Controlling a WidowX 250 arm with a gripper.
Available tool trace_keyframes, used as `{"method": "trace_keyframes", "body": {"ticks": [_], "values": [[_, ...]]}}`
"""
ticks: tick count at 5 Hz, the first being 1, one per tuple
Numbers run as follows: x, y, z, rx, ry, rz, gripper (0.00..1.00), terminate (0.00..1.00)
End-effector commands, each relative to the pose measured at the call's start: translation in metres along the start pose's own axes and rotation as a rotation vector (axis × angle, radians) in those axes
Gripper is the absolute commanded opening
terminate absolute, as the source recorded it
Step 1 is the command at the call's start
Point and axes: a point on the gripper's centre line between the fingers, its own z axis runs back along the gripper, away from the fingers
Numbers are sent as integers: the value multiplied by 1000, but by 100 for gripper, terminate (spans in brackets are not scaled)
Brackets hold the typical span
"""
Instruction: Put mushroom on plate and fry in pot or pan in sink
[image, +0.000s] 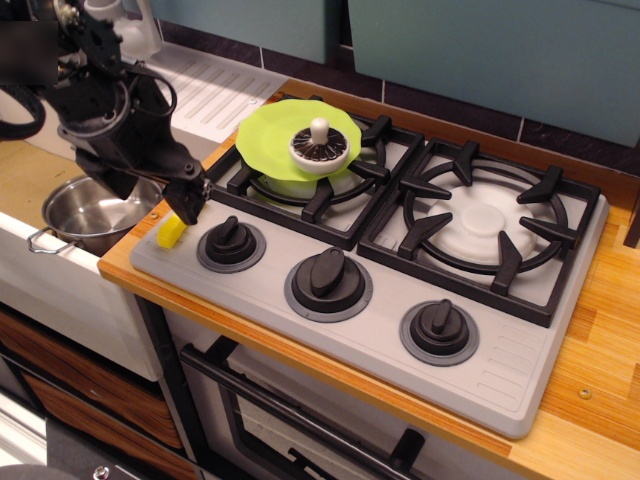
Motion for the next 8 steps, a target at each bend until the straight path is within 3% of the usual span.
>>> {"method": "trace_keyframes", "body": {"ticks": [1, 5, 6, 8], "values": [[0, 1, -12, -15, -39, -10, 100, 0], [-10, 7, -37, -72, -100, -41, 100, 0], [-9, 7, -39, -76, -102, -39, 0, 0], [-2, 6, -36, -82, -80, -41, 0, 0]]}}
